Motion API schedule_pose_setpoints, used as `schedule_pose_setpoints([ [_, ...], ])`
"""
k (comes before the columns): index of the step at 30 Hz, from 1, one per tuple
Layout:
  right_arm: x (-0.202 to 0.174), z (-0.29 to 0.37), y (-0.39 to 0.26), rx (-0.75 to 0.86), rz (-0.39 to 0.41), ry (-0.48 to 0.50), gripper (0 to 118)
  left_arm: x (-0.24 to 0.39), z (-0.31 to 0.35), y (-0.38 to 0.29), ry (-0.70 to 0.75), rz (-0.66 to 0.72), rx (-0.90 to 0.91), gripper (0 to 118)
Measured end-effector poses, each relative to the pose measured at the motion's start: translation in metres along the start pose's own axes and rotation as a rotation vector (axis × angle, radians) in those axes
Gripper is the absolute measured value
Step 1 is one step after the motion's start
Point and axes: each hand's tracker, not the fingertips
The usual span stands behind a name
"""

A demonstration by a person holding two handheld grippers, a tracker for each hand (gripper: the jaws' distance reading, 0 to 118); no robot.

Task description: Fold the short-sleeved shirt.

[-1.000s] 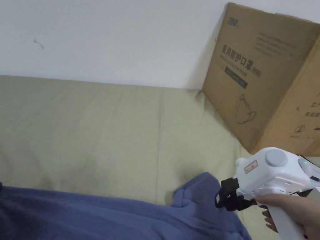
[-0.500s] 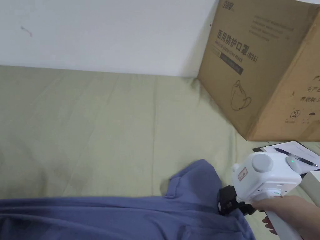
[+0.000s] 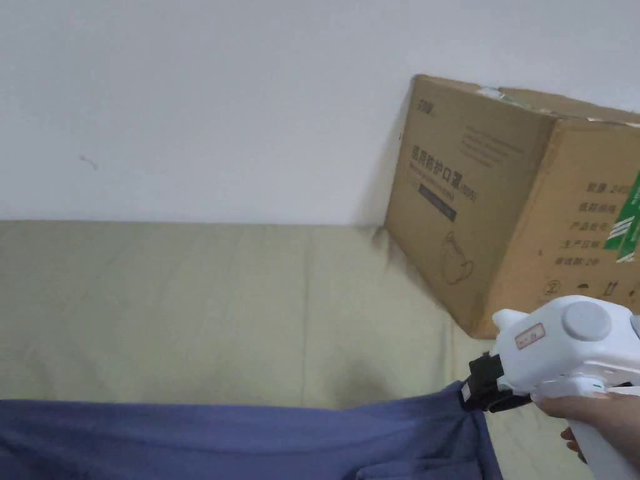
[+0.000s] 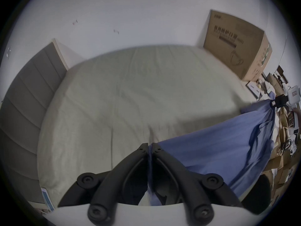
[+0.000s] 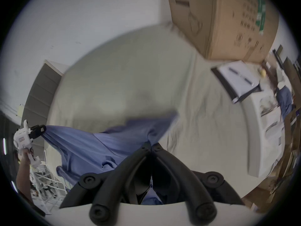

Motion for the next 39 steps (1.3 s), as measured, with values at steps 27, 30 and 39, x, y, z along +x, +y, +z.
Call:
schedule_pose_setpoints([
  [27, -0.155, 0.277, 0.232, 0.895, 0.171, -0.074, 0, -0.015, 0.234, 0.249, 0.279, 0.106, 0.640, 1],
  [30, -0.162, 0.268, 0.245, 0.933, 0.186, -0.099, 0, -0.020, 0.222, 0.257, 0.278, 0.120, 0.684, 1],
  [39, -0.137, 0.129, 0.205, 0.782, 0.132, -0.056, 0, -0.020, 0.100, 0.211, 0.260, 0.107, 0.517, 1],
])
